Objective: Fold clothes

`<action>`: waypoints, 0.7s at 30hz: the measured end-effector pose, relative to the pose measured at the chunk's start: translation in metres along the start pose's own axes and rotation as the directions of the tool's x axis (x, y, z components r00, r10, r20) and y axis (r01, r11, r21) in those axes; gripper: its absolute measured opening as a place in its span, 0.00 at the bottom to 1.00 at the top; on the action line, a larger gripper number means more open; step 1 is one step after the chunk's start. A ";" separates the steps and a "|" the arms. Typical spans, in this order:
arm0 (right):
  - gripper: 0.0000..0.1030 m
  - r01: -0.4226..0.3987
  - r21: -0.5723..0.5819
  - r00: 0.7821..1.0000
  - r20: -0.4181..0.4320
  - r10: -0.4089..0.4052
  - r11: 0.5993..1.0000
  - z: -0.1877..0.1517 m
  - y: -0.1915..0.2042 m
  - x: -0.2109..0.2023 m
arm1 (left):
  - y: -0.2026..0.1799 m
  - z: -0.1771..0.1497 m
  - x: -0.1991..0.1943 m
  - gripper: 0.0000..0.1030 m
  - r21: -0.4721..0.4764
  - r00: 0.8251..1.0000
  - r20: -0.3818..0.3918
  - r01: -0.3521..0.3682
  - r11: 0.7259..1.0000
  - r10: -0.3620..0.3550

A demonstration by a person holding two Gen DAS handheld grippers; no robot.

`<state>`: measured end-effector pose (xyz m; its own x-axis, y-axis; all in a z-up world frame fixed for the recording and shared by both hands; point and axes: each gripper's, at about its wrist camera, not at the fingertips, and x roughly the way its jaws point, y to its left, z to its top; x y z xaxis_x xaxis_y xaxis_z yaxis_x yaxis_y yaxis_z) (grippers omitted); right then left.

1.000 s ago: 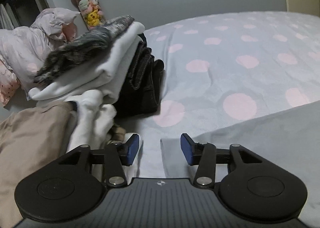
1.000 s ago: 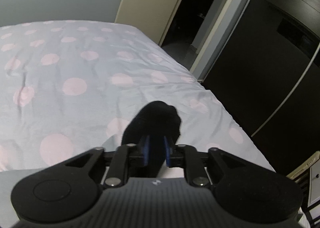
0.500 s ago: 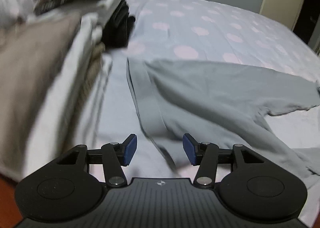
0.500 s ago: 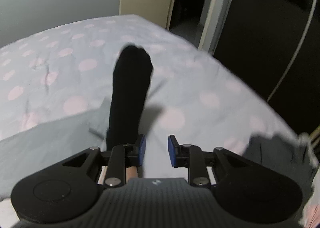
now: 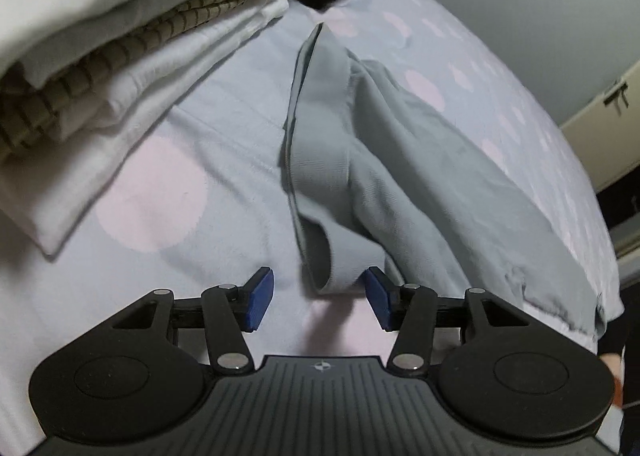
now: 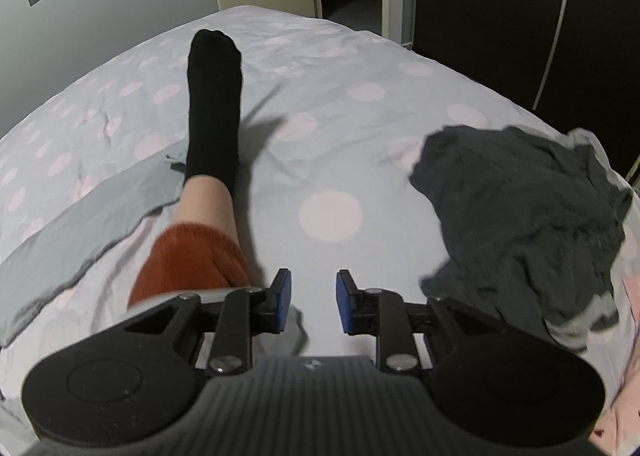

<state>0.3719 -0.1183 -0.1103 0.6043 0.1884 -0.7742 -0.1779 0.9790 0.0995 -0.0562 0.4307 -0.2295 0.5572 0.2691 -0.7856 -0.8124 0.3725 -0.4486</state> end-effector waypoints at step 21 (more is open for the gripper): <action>0.39 -0.222 0.460 0.917 -0.202 0.345 0.859 -0.073 -0.062 0.060 | -0.019 0.024 -0.066 0.05 0.108 0.986 0.152 -0.081 0.991 0.064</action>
<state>0.3629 -0.1732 -0.2088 0.3360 0.4947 -0.8015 0.0706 0.8353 0.5452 -0.0741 0.4271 -0.1588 0.5239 0.4240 -0.7388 -0.8313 0.4435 -0.3351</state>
